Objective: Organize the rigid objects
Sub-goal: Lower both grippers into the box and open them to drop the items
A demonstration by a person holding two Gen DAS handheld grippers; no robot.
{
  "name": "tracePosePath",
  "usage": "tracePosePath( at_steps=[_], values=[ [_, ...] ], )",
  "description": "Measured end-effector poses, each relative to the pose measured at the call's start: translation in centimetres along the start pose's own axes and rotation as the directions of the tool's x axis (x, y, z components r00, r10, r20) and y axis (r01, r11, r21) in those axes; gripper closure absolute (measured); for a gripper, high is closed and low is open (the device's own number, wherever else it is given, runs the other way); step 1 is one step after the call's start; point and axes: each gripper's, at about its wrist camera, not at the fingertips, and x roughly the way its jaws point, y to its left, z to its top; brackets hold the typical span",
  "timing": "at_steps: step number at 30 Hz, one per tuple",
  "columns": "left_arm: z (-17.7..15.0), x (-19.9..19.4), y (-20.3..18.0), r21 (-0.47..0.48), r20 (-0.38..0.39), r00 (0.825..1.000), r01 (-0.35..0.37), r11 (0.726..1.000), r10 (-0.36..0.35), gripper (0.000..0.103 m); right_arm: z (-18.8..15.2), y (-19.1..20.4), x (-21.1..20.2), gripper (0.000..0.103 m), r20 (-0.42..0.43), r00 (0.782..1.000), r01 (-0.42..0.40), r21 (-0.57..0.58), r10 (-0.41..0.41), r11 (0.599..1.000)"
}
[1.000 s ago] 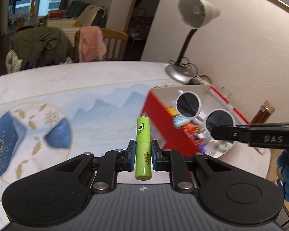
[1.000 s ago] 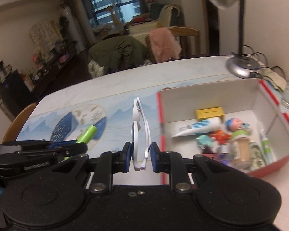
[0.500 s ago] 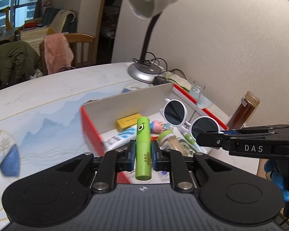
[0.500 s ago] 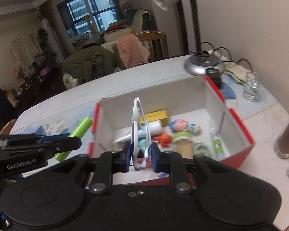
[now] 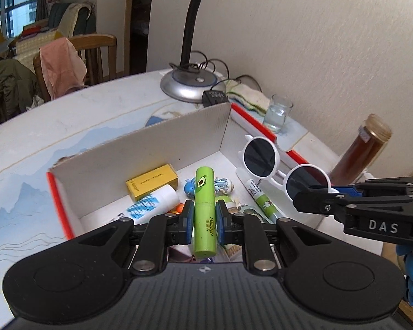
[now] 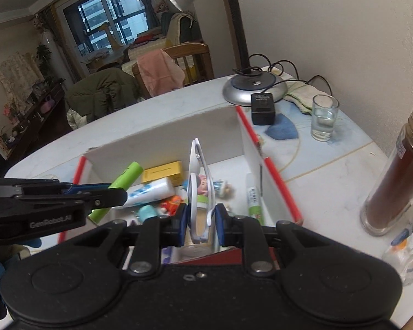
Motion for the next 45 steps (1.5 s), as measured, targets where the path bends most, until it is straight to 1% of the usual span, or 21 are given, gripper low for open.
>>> tracePosePath(
  at_steps=[6, 12, 15, 20, 28, 31, 36, 39, 45],
  values=[
    [1.1, 3.4, -0.9, 0.024, -0.054, 0.998, -0.034, 0.999, 0.035, 0.087, 0.8, -0.2, 2.5, 0.083, -0.045, 0.999, 0.03, -0.028, -0.031, 0.999],
    [1.6, 6.1, -0.7, 0.036, -0.111, 0.991, -0.065, 0.997, 0.069, 0.087, 1.1, -0.6, 5.1, 0.083, -0.097, 0.993, 0.061, -0.042, -0.065, 0.997],
    [1.8, 7.3, -0.5, 0.037, -0.135, 0.987, -0.078, 0.996, 0.083, 0.087, 1.0, -0.6, 5.9, 0.083, -0.111, 0.992, 0.06, -0.048, -0.065, 0.997],
    [1.7, 8.8, 0.0, 0.026, -0.187, 0.979, -0.081, 0.996, 0.085, 0.087, 1.1, -0.4, 6.5, 0.083, -0.131, 0.99, 0.053, -0.066, -0.062, 0.996],
    [1.7, 10.0, 0.6, -0.003, -0.259, 0.965, -0.045, 0.999, 0.043, 0.087, 1.0, -0.5, 7.7, 0.083, -0.174, 0.983, 0.044, -0.076, -0.056, 0.996],
    [1.6, 10.5, 0.7, -0.011, -0.291, 0.956, -0.05, 0.999, 0.044, 0.087, 0.9, -0.4, 8.0, 0.083, -0.195, 0.979, 0.042, -0.078, -0.056, 0.996],
    [1.6, 10.5, 0.7, -0.006, -0.3, 0.953, -0.042, 0.999, 0.038, 0.087, 0.7, -0.6, 8.0, 0.082, -0.205, 0.978, 0.031, -0.071, -0.045, 0.997],
    [1.7, 10.2, 0.7, -0.008, -0.29, 0.956, -0.049, 0.999, 0.044, 0.087, 0.7, -0.6, 7.8, 0.077, -0.206, 0.978, 0.015, -0.072, -0.03, 0.997],
    [1.5, 8.4, 0.6, -0.019, -0.259, 0.964, -0.058, 0.998, 0.051, 0.087, 0.7, -0.8, 7.0, 0.073, -0.193, 0.981, -0.011, -0.063, -0.001, 0.998]
  ],
)
